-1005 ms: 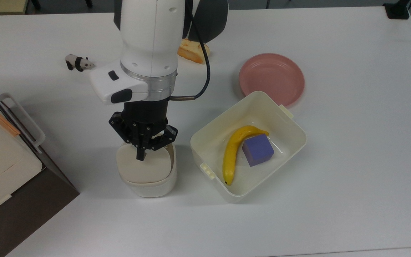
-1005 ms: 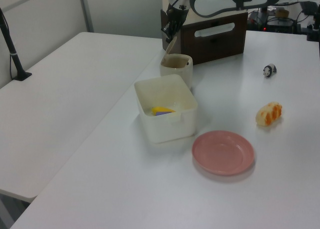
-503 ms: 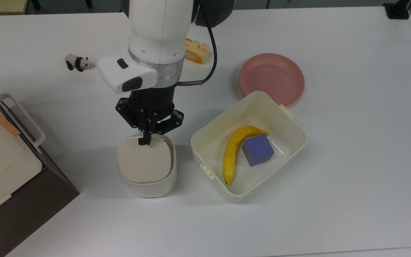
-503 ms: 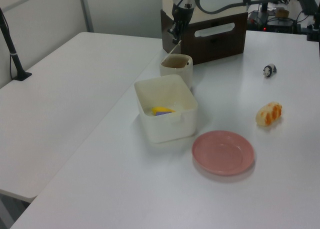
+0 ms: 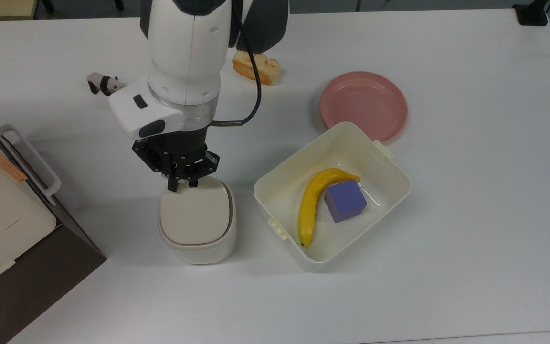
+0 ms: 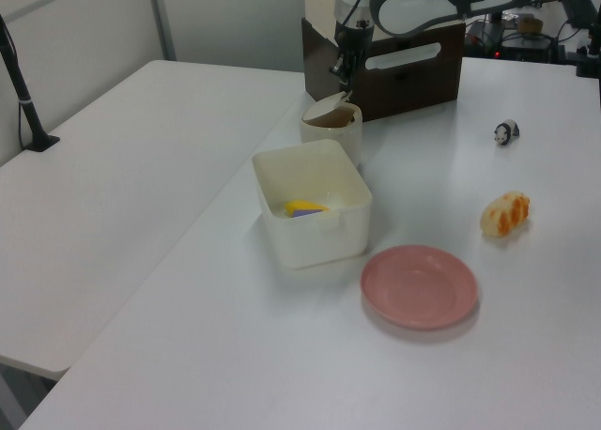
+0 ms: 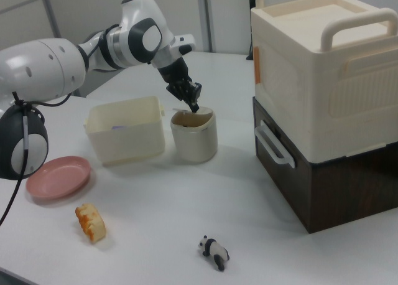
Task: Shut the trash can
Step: 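Push the raised lid down toward the can's rim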
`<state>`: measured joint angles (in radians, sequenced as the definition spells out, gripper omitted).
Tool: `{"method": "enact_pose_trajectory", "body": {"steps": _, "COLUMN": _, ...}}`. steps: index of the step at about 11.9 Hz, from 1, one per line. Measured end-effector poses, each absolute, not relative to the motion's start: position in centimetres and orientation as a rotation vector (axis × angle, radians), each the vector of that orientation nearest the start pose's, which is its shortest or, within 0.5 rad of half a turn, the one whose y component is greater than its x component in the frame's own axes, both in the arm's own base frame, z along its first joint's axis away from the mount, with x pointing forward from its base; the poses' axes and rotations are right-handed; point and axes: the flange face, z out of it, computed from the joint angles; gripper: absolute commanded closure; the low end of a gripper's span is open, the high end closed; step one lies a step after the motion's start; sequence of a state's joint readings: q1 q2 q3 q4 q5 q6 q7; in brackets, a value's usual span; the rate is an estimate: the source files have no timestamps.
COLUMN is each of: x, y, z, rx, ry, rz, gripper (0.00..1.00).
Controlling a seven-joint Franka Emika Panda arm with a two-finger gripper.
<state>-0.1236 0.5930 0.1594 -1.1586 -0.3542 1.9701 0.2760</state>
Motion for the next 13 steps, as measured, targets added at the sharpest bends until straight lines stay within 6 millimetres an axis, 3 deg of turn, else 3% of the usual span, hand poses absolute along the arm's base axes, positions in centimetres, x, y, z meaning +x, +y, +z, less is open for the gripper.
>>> {"method": "enact_pose_trajectory", "body": {"steps": 5, "x": 74.0, "y": -2.2, "z": 44.0, "rx": -3.376, "ry": 0.211, "rz": -0.319, "gripper": 1.00}}
{"method": "enact_pose_trajectory", "body": {"steps": 13, "x": 73.9, "y": -1.4, "z": 43.9, "rx": -3.386, "ry": 0.182, "rz": -0.325, "gripper": 1.00}}
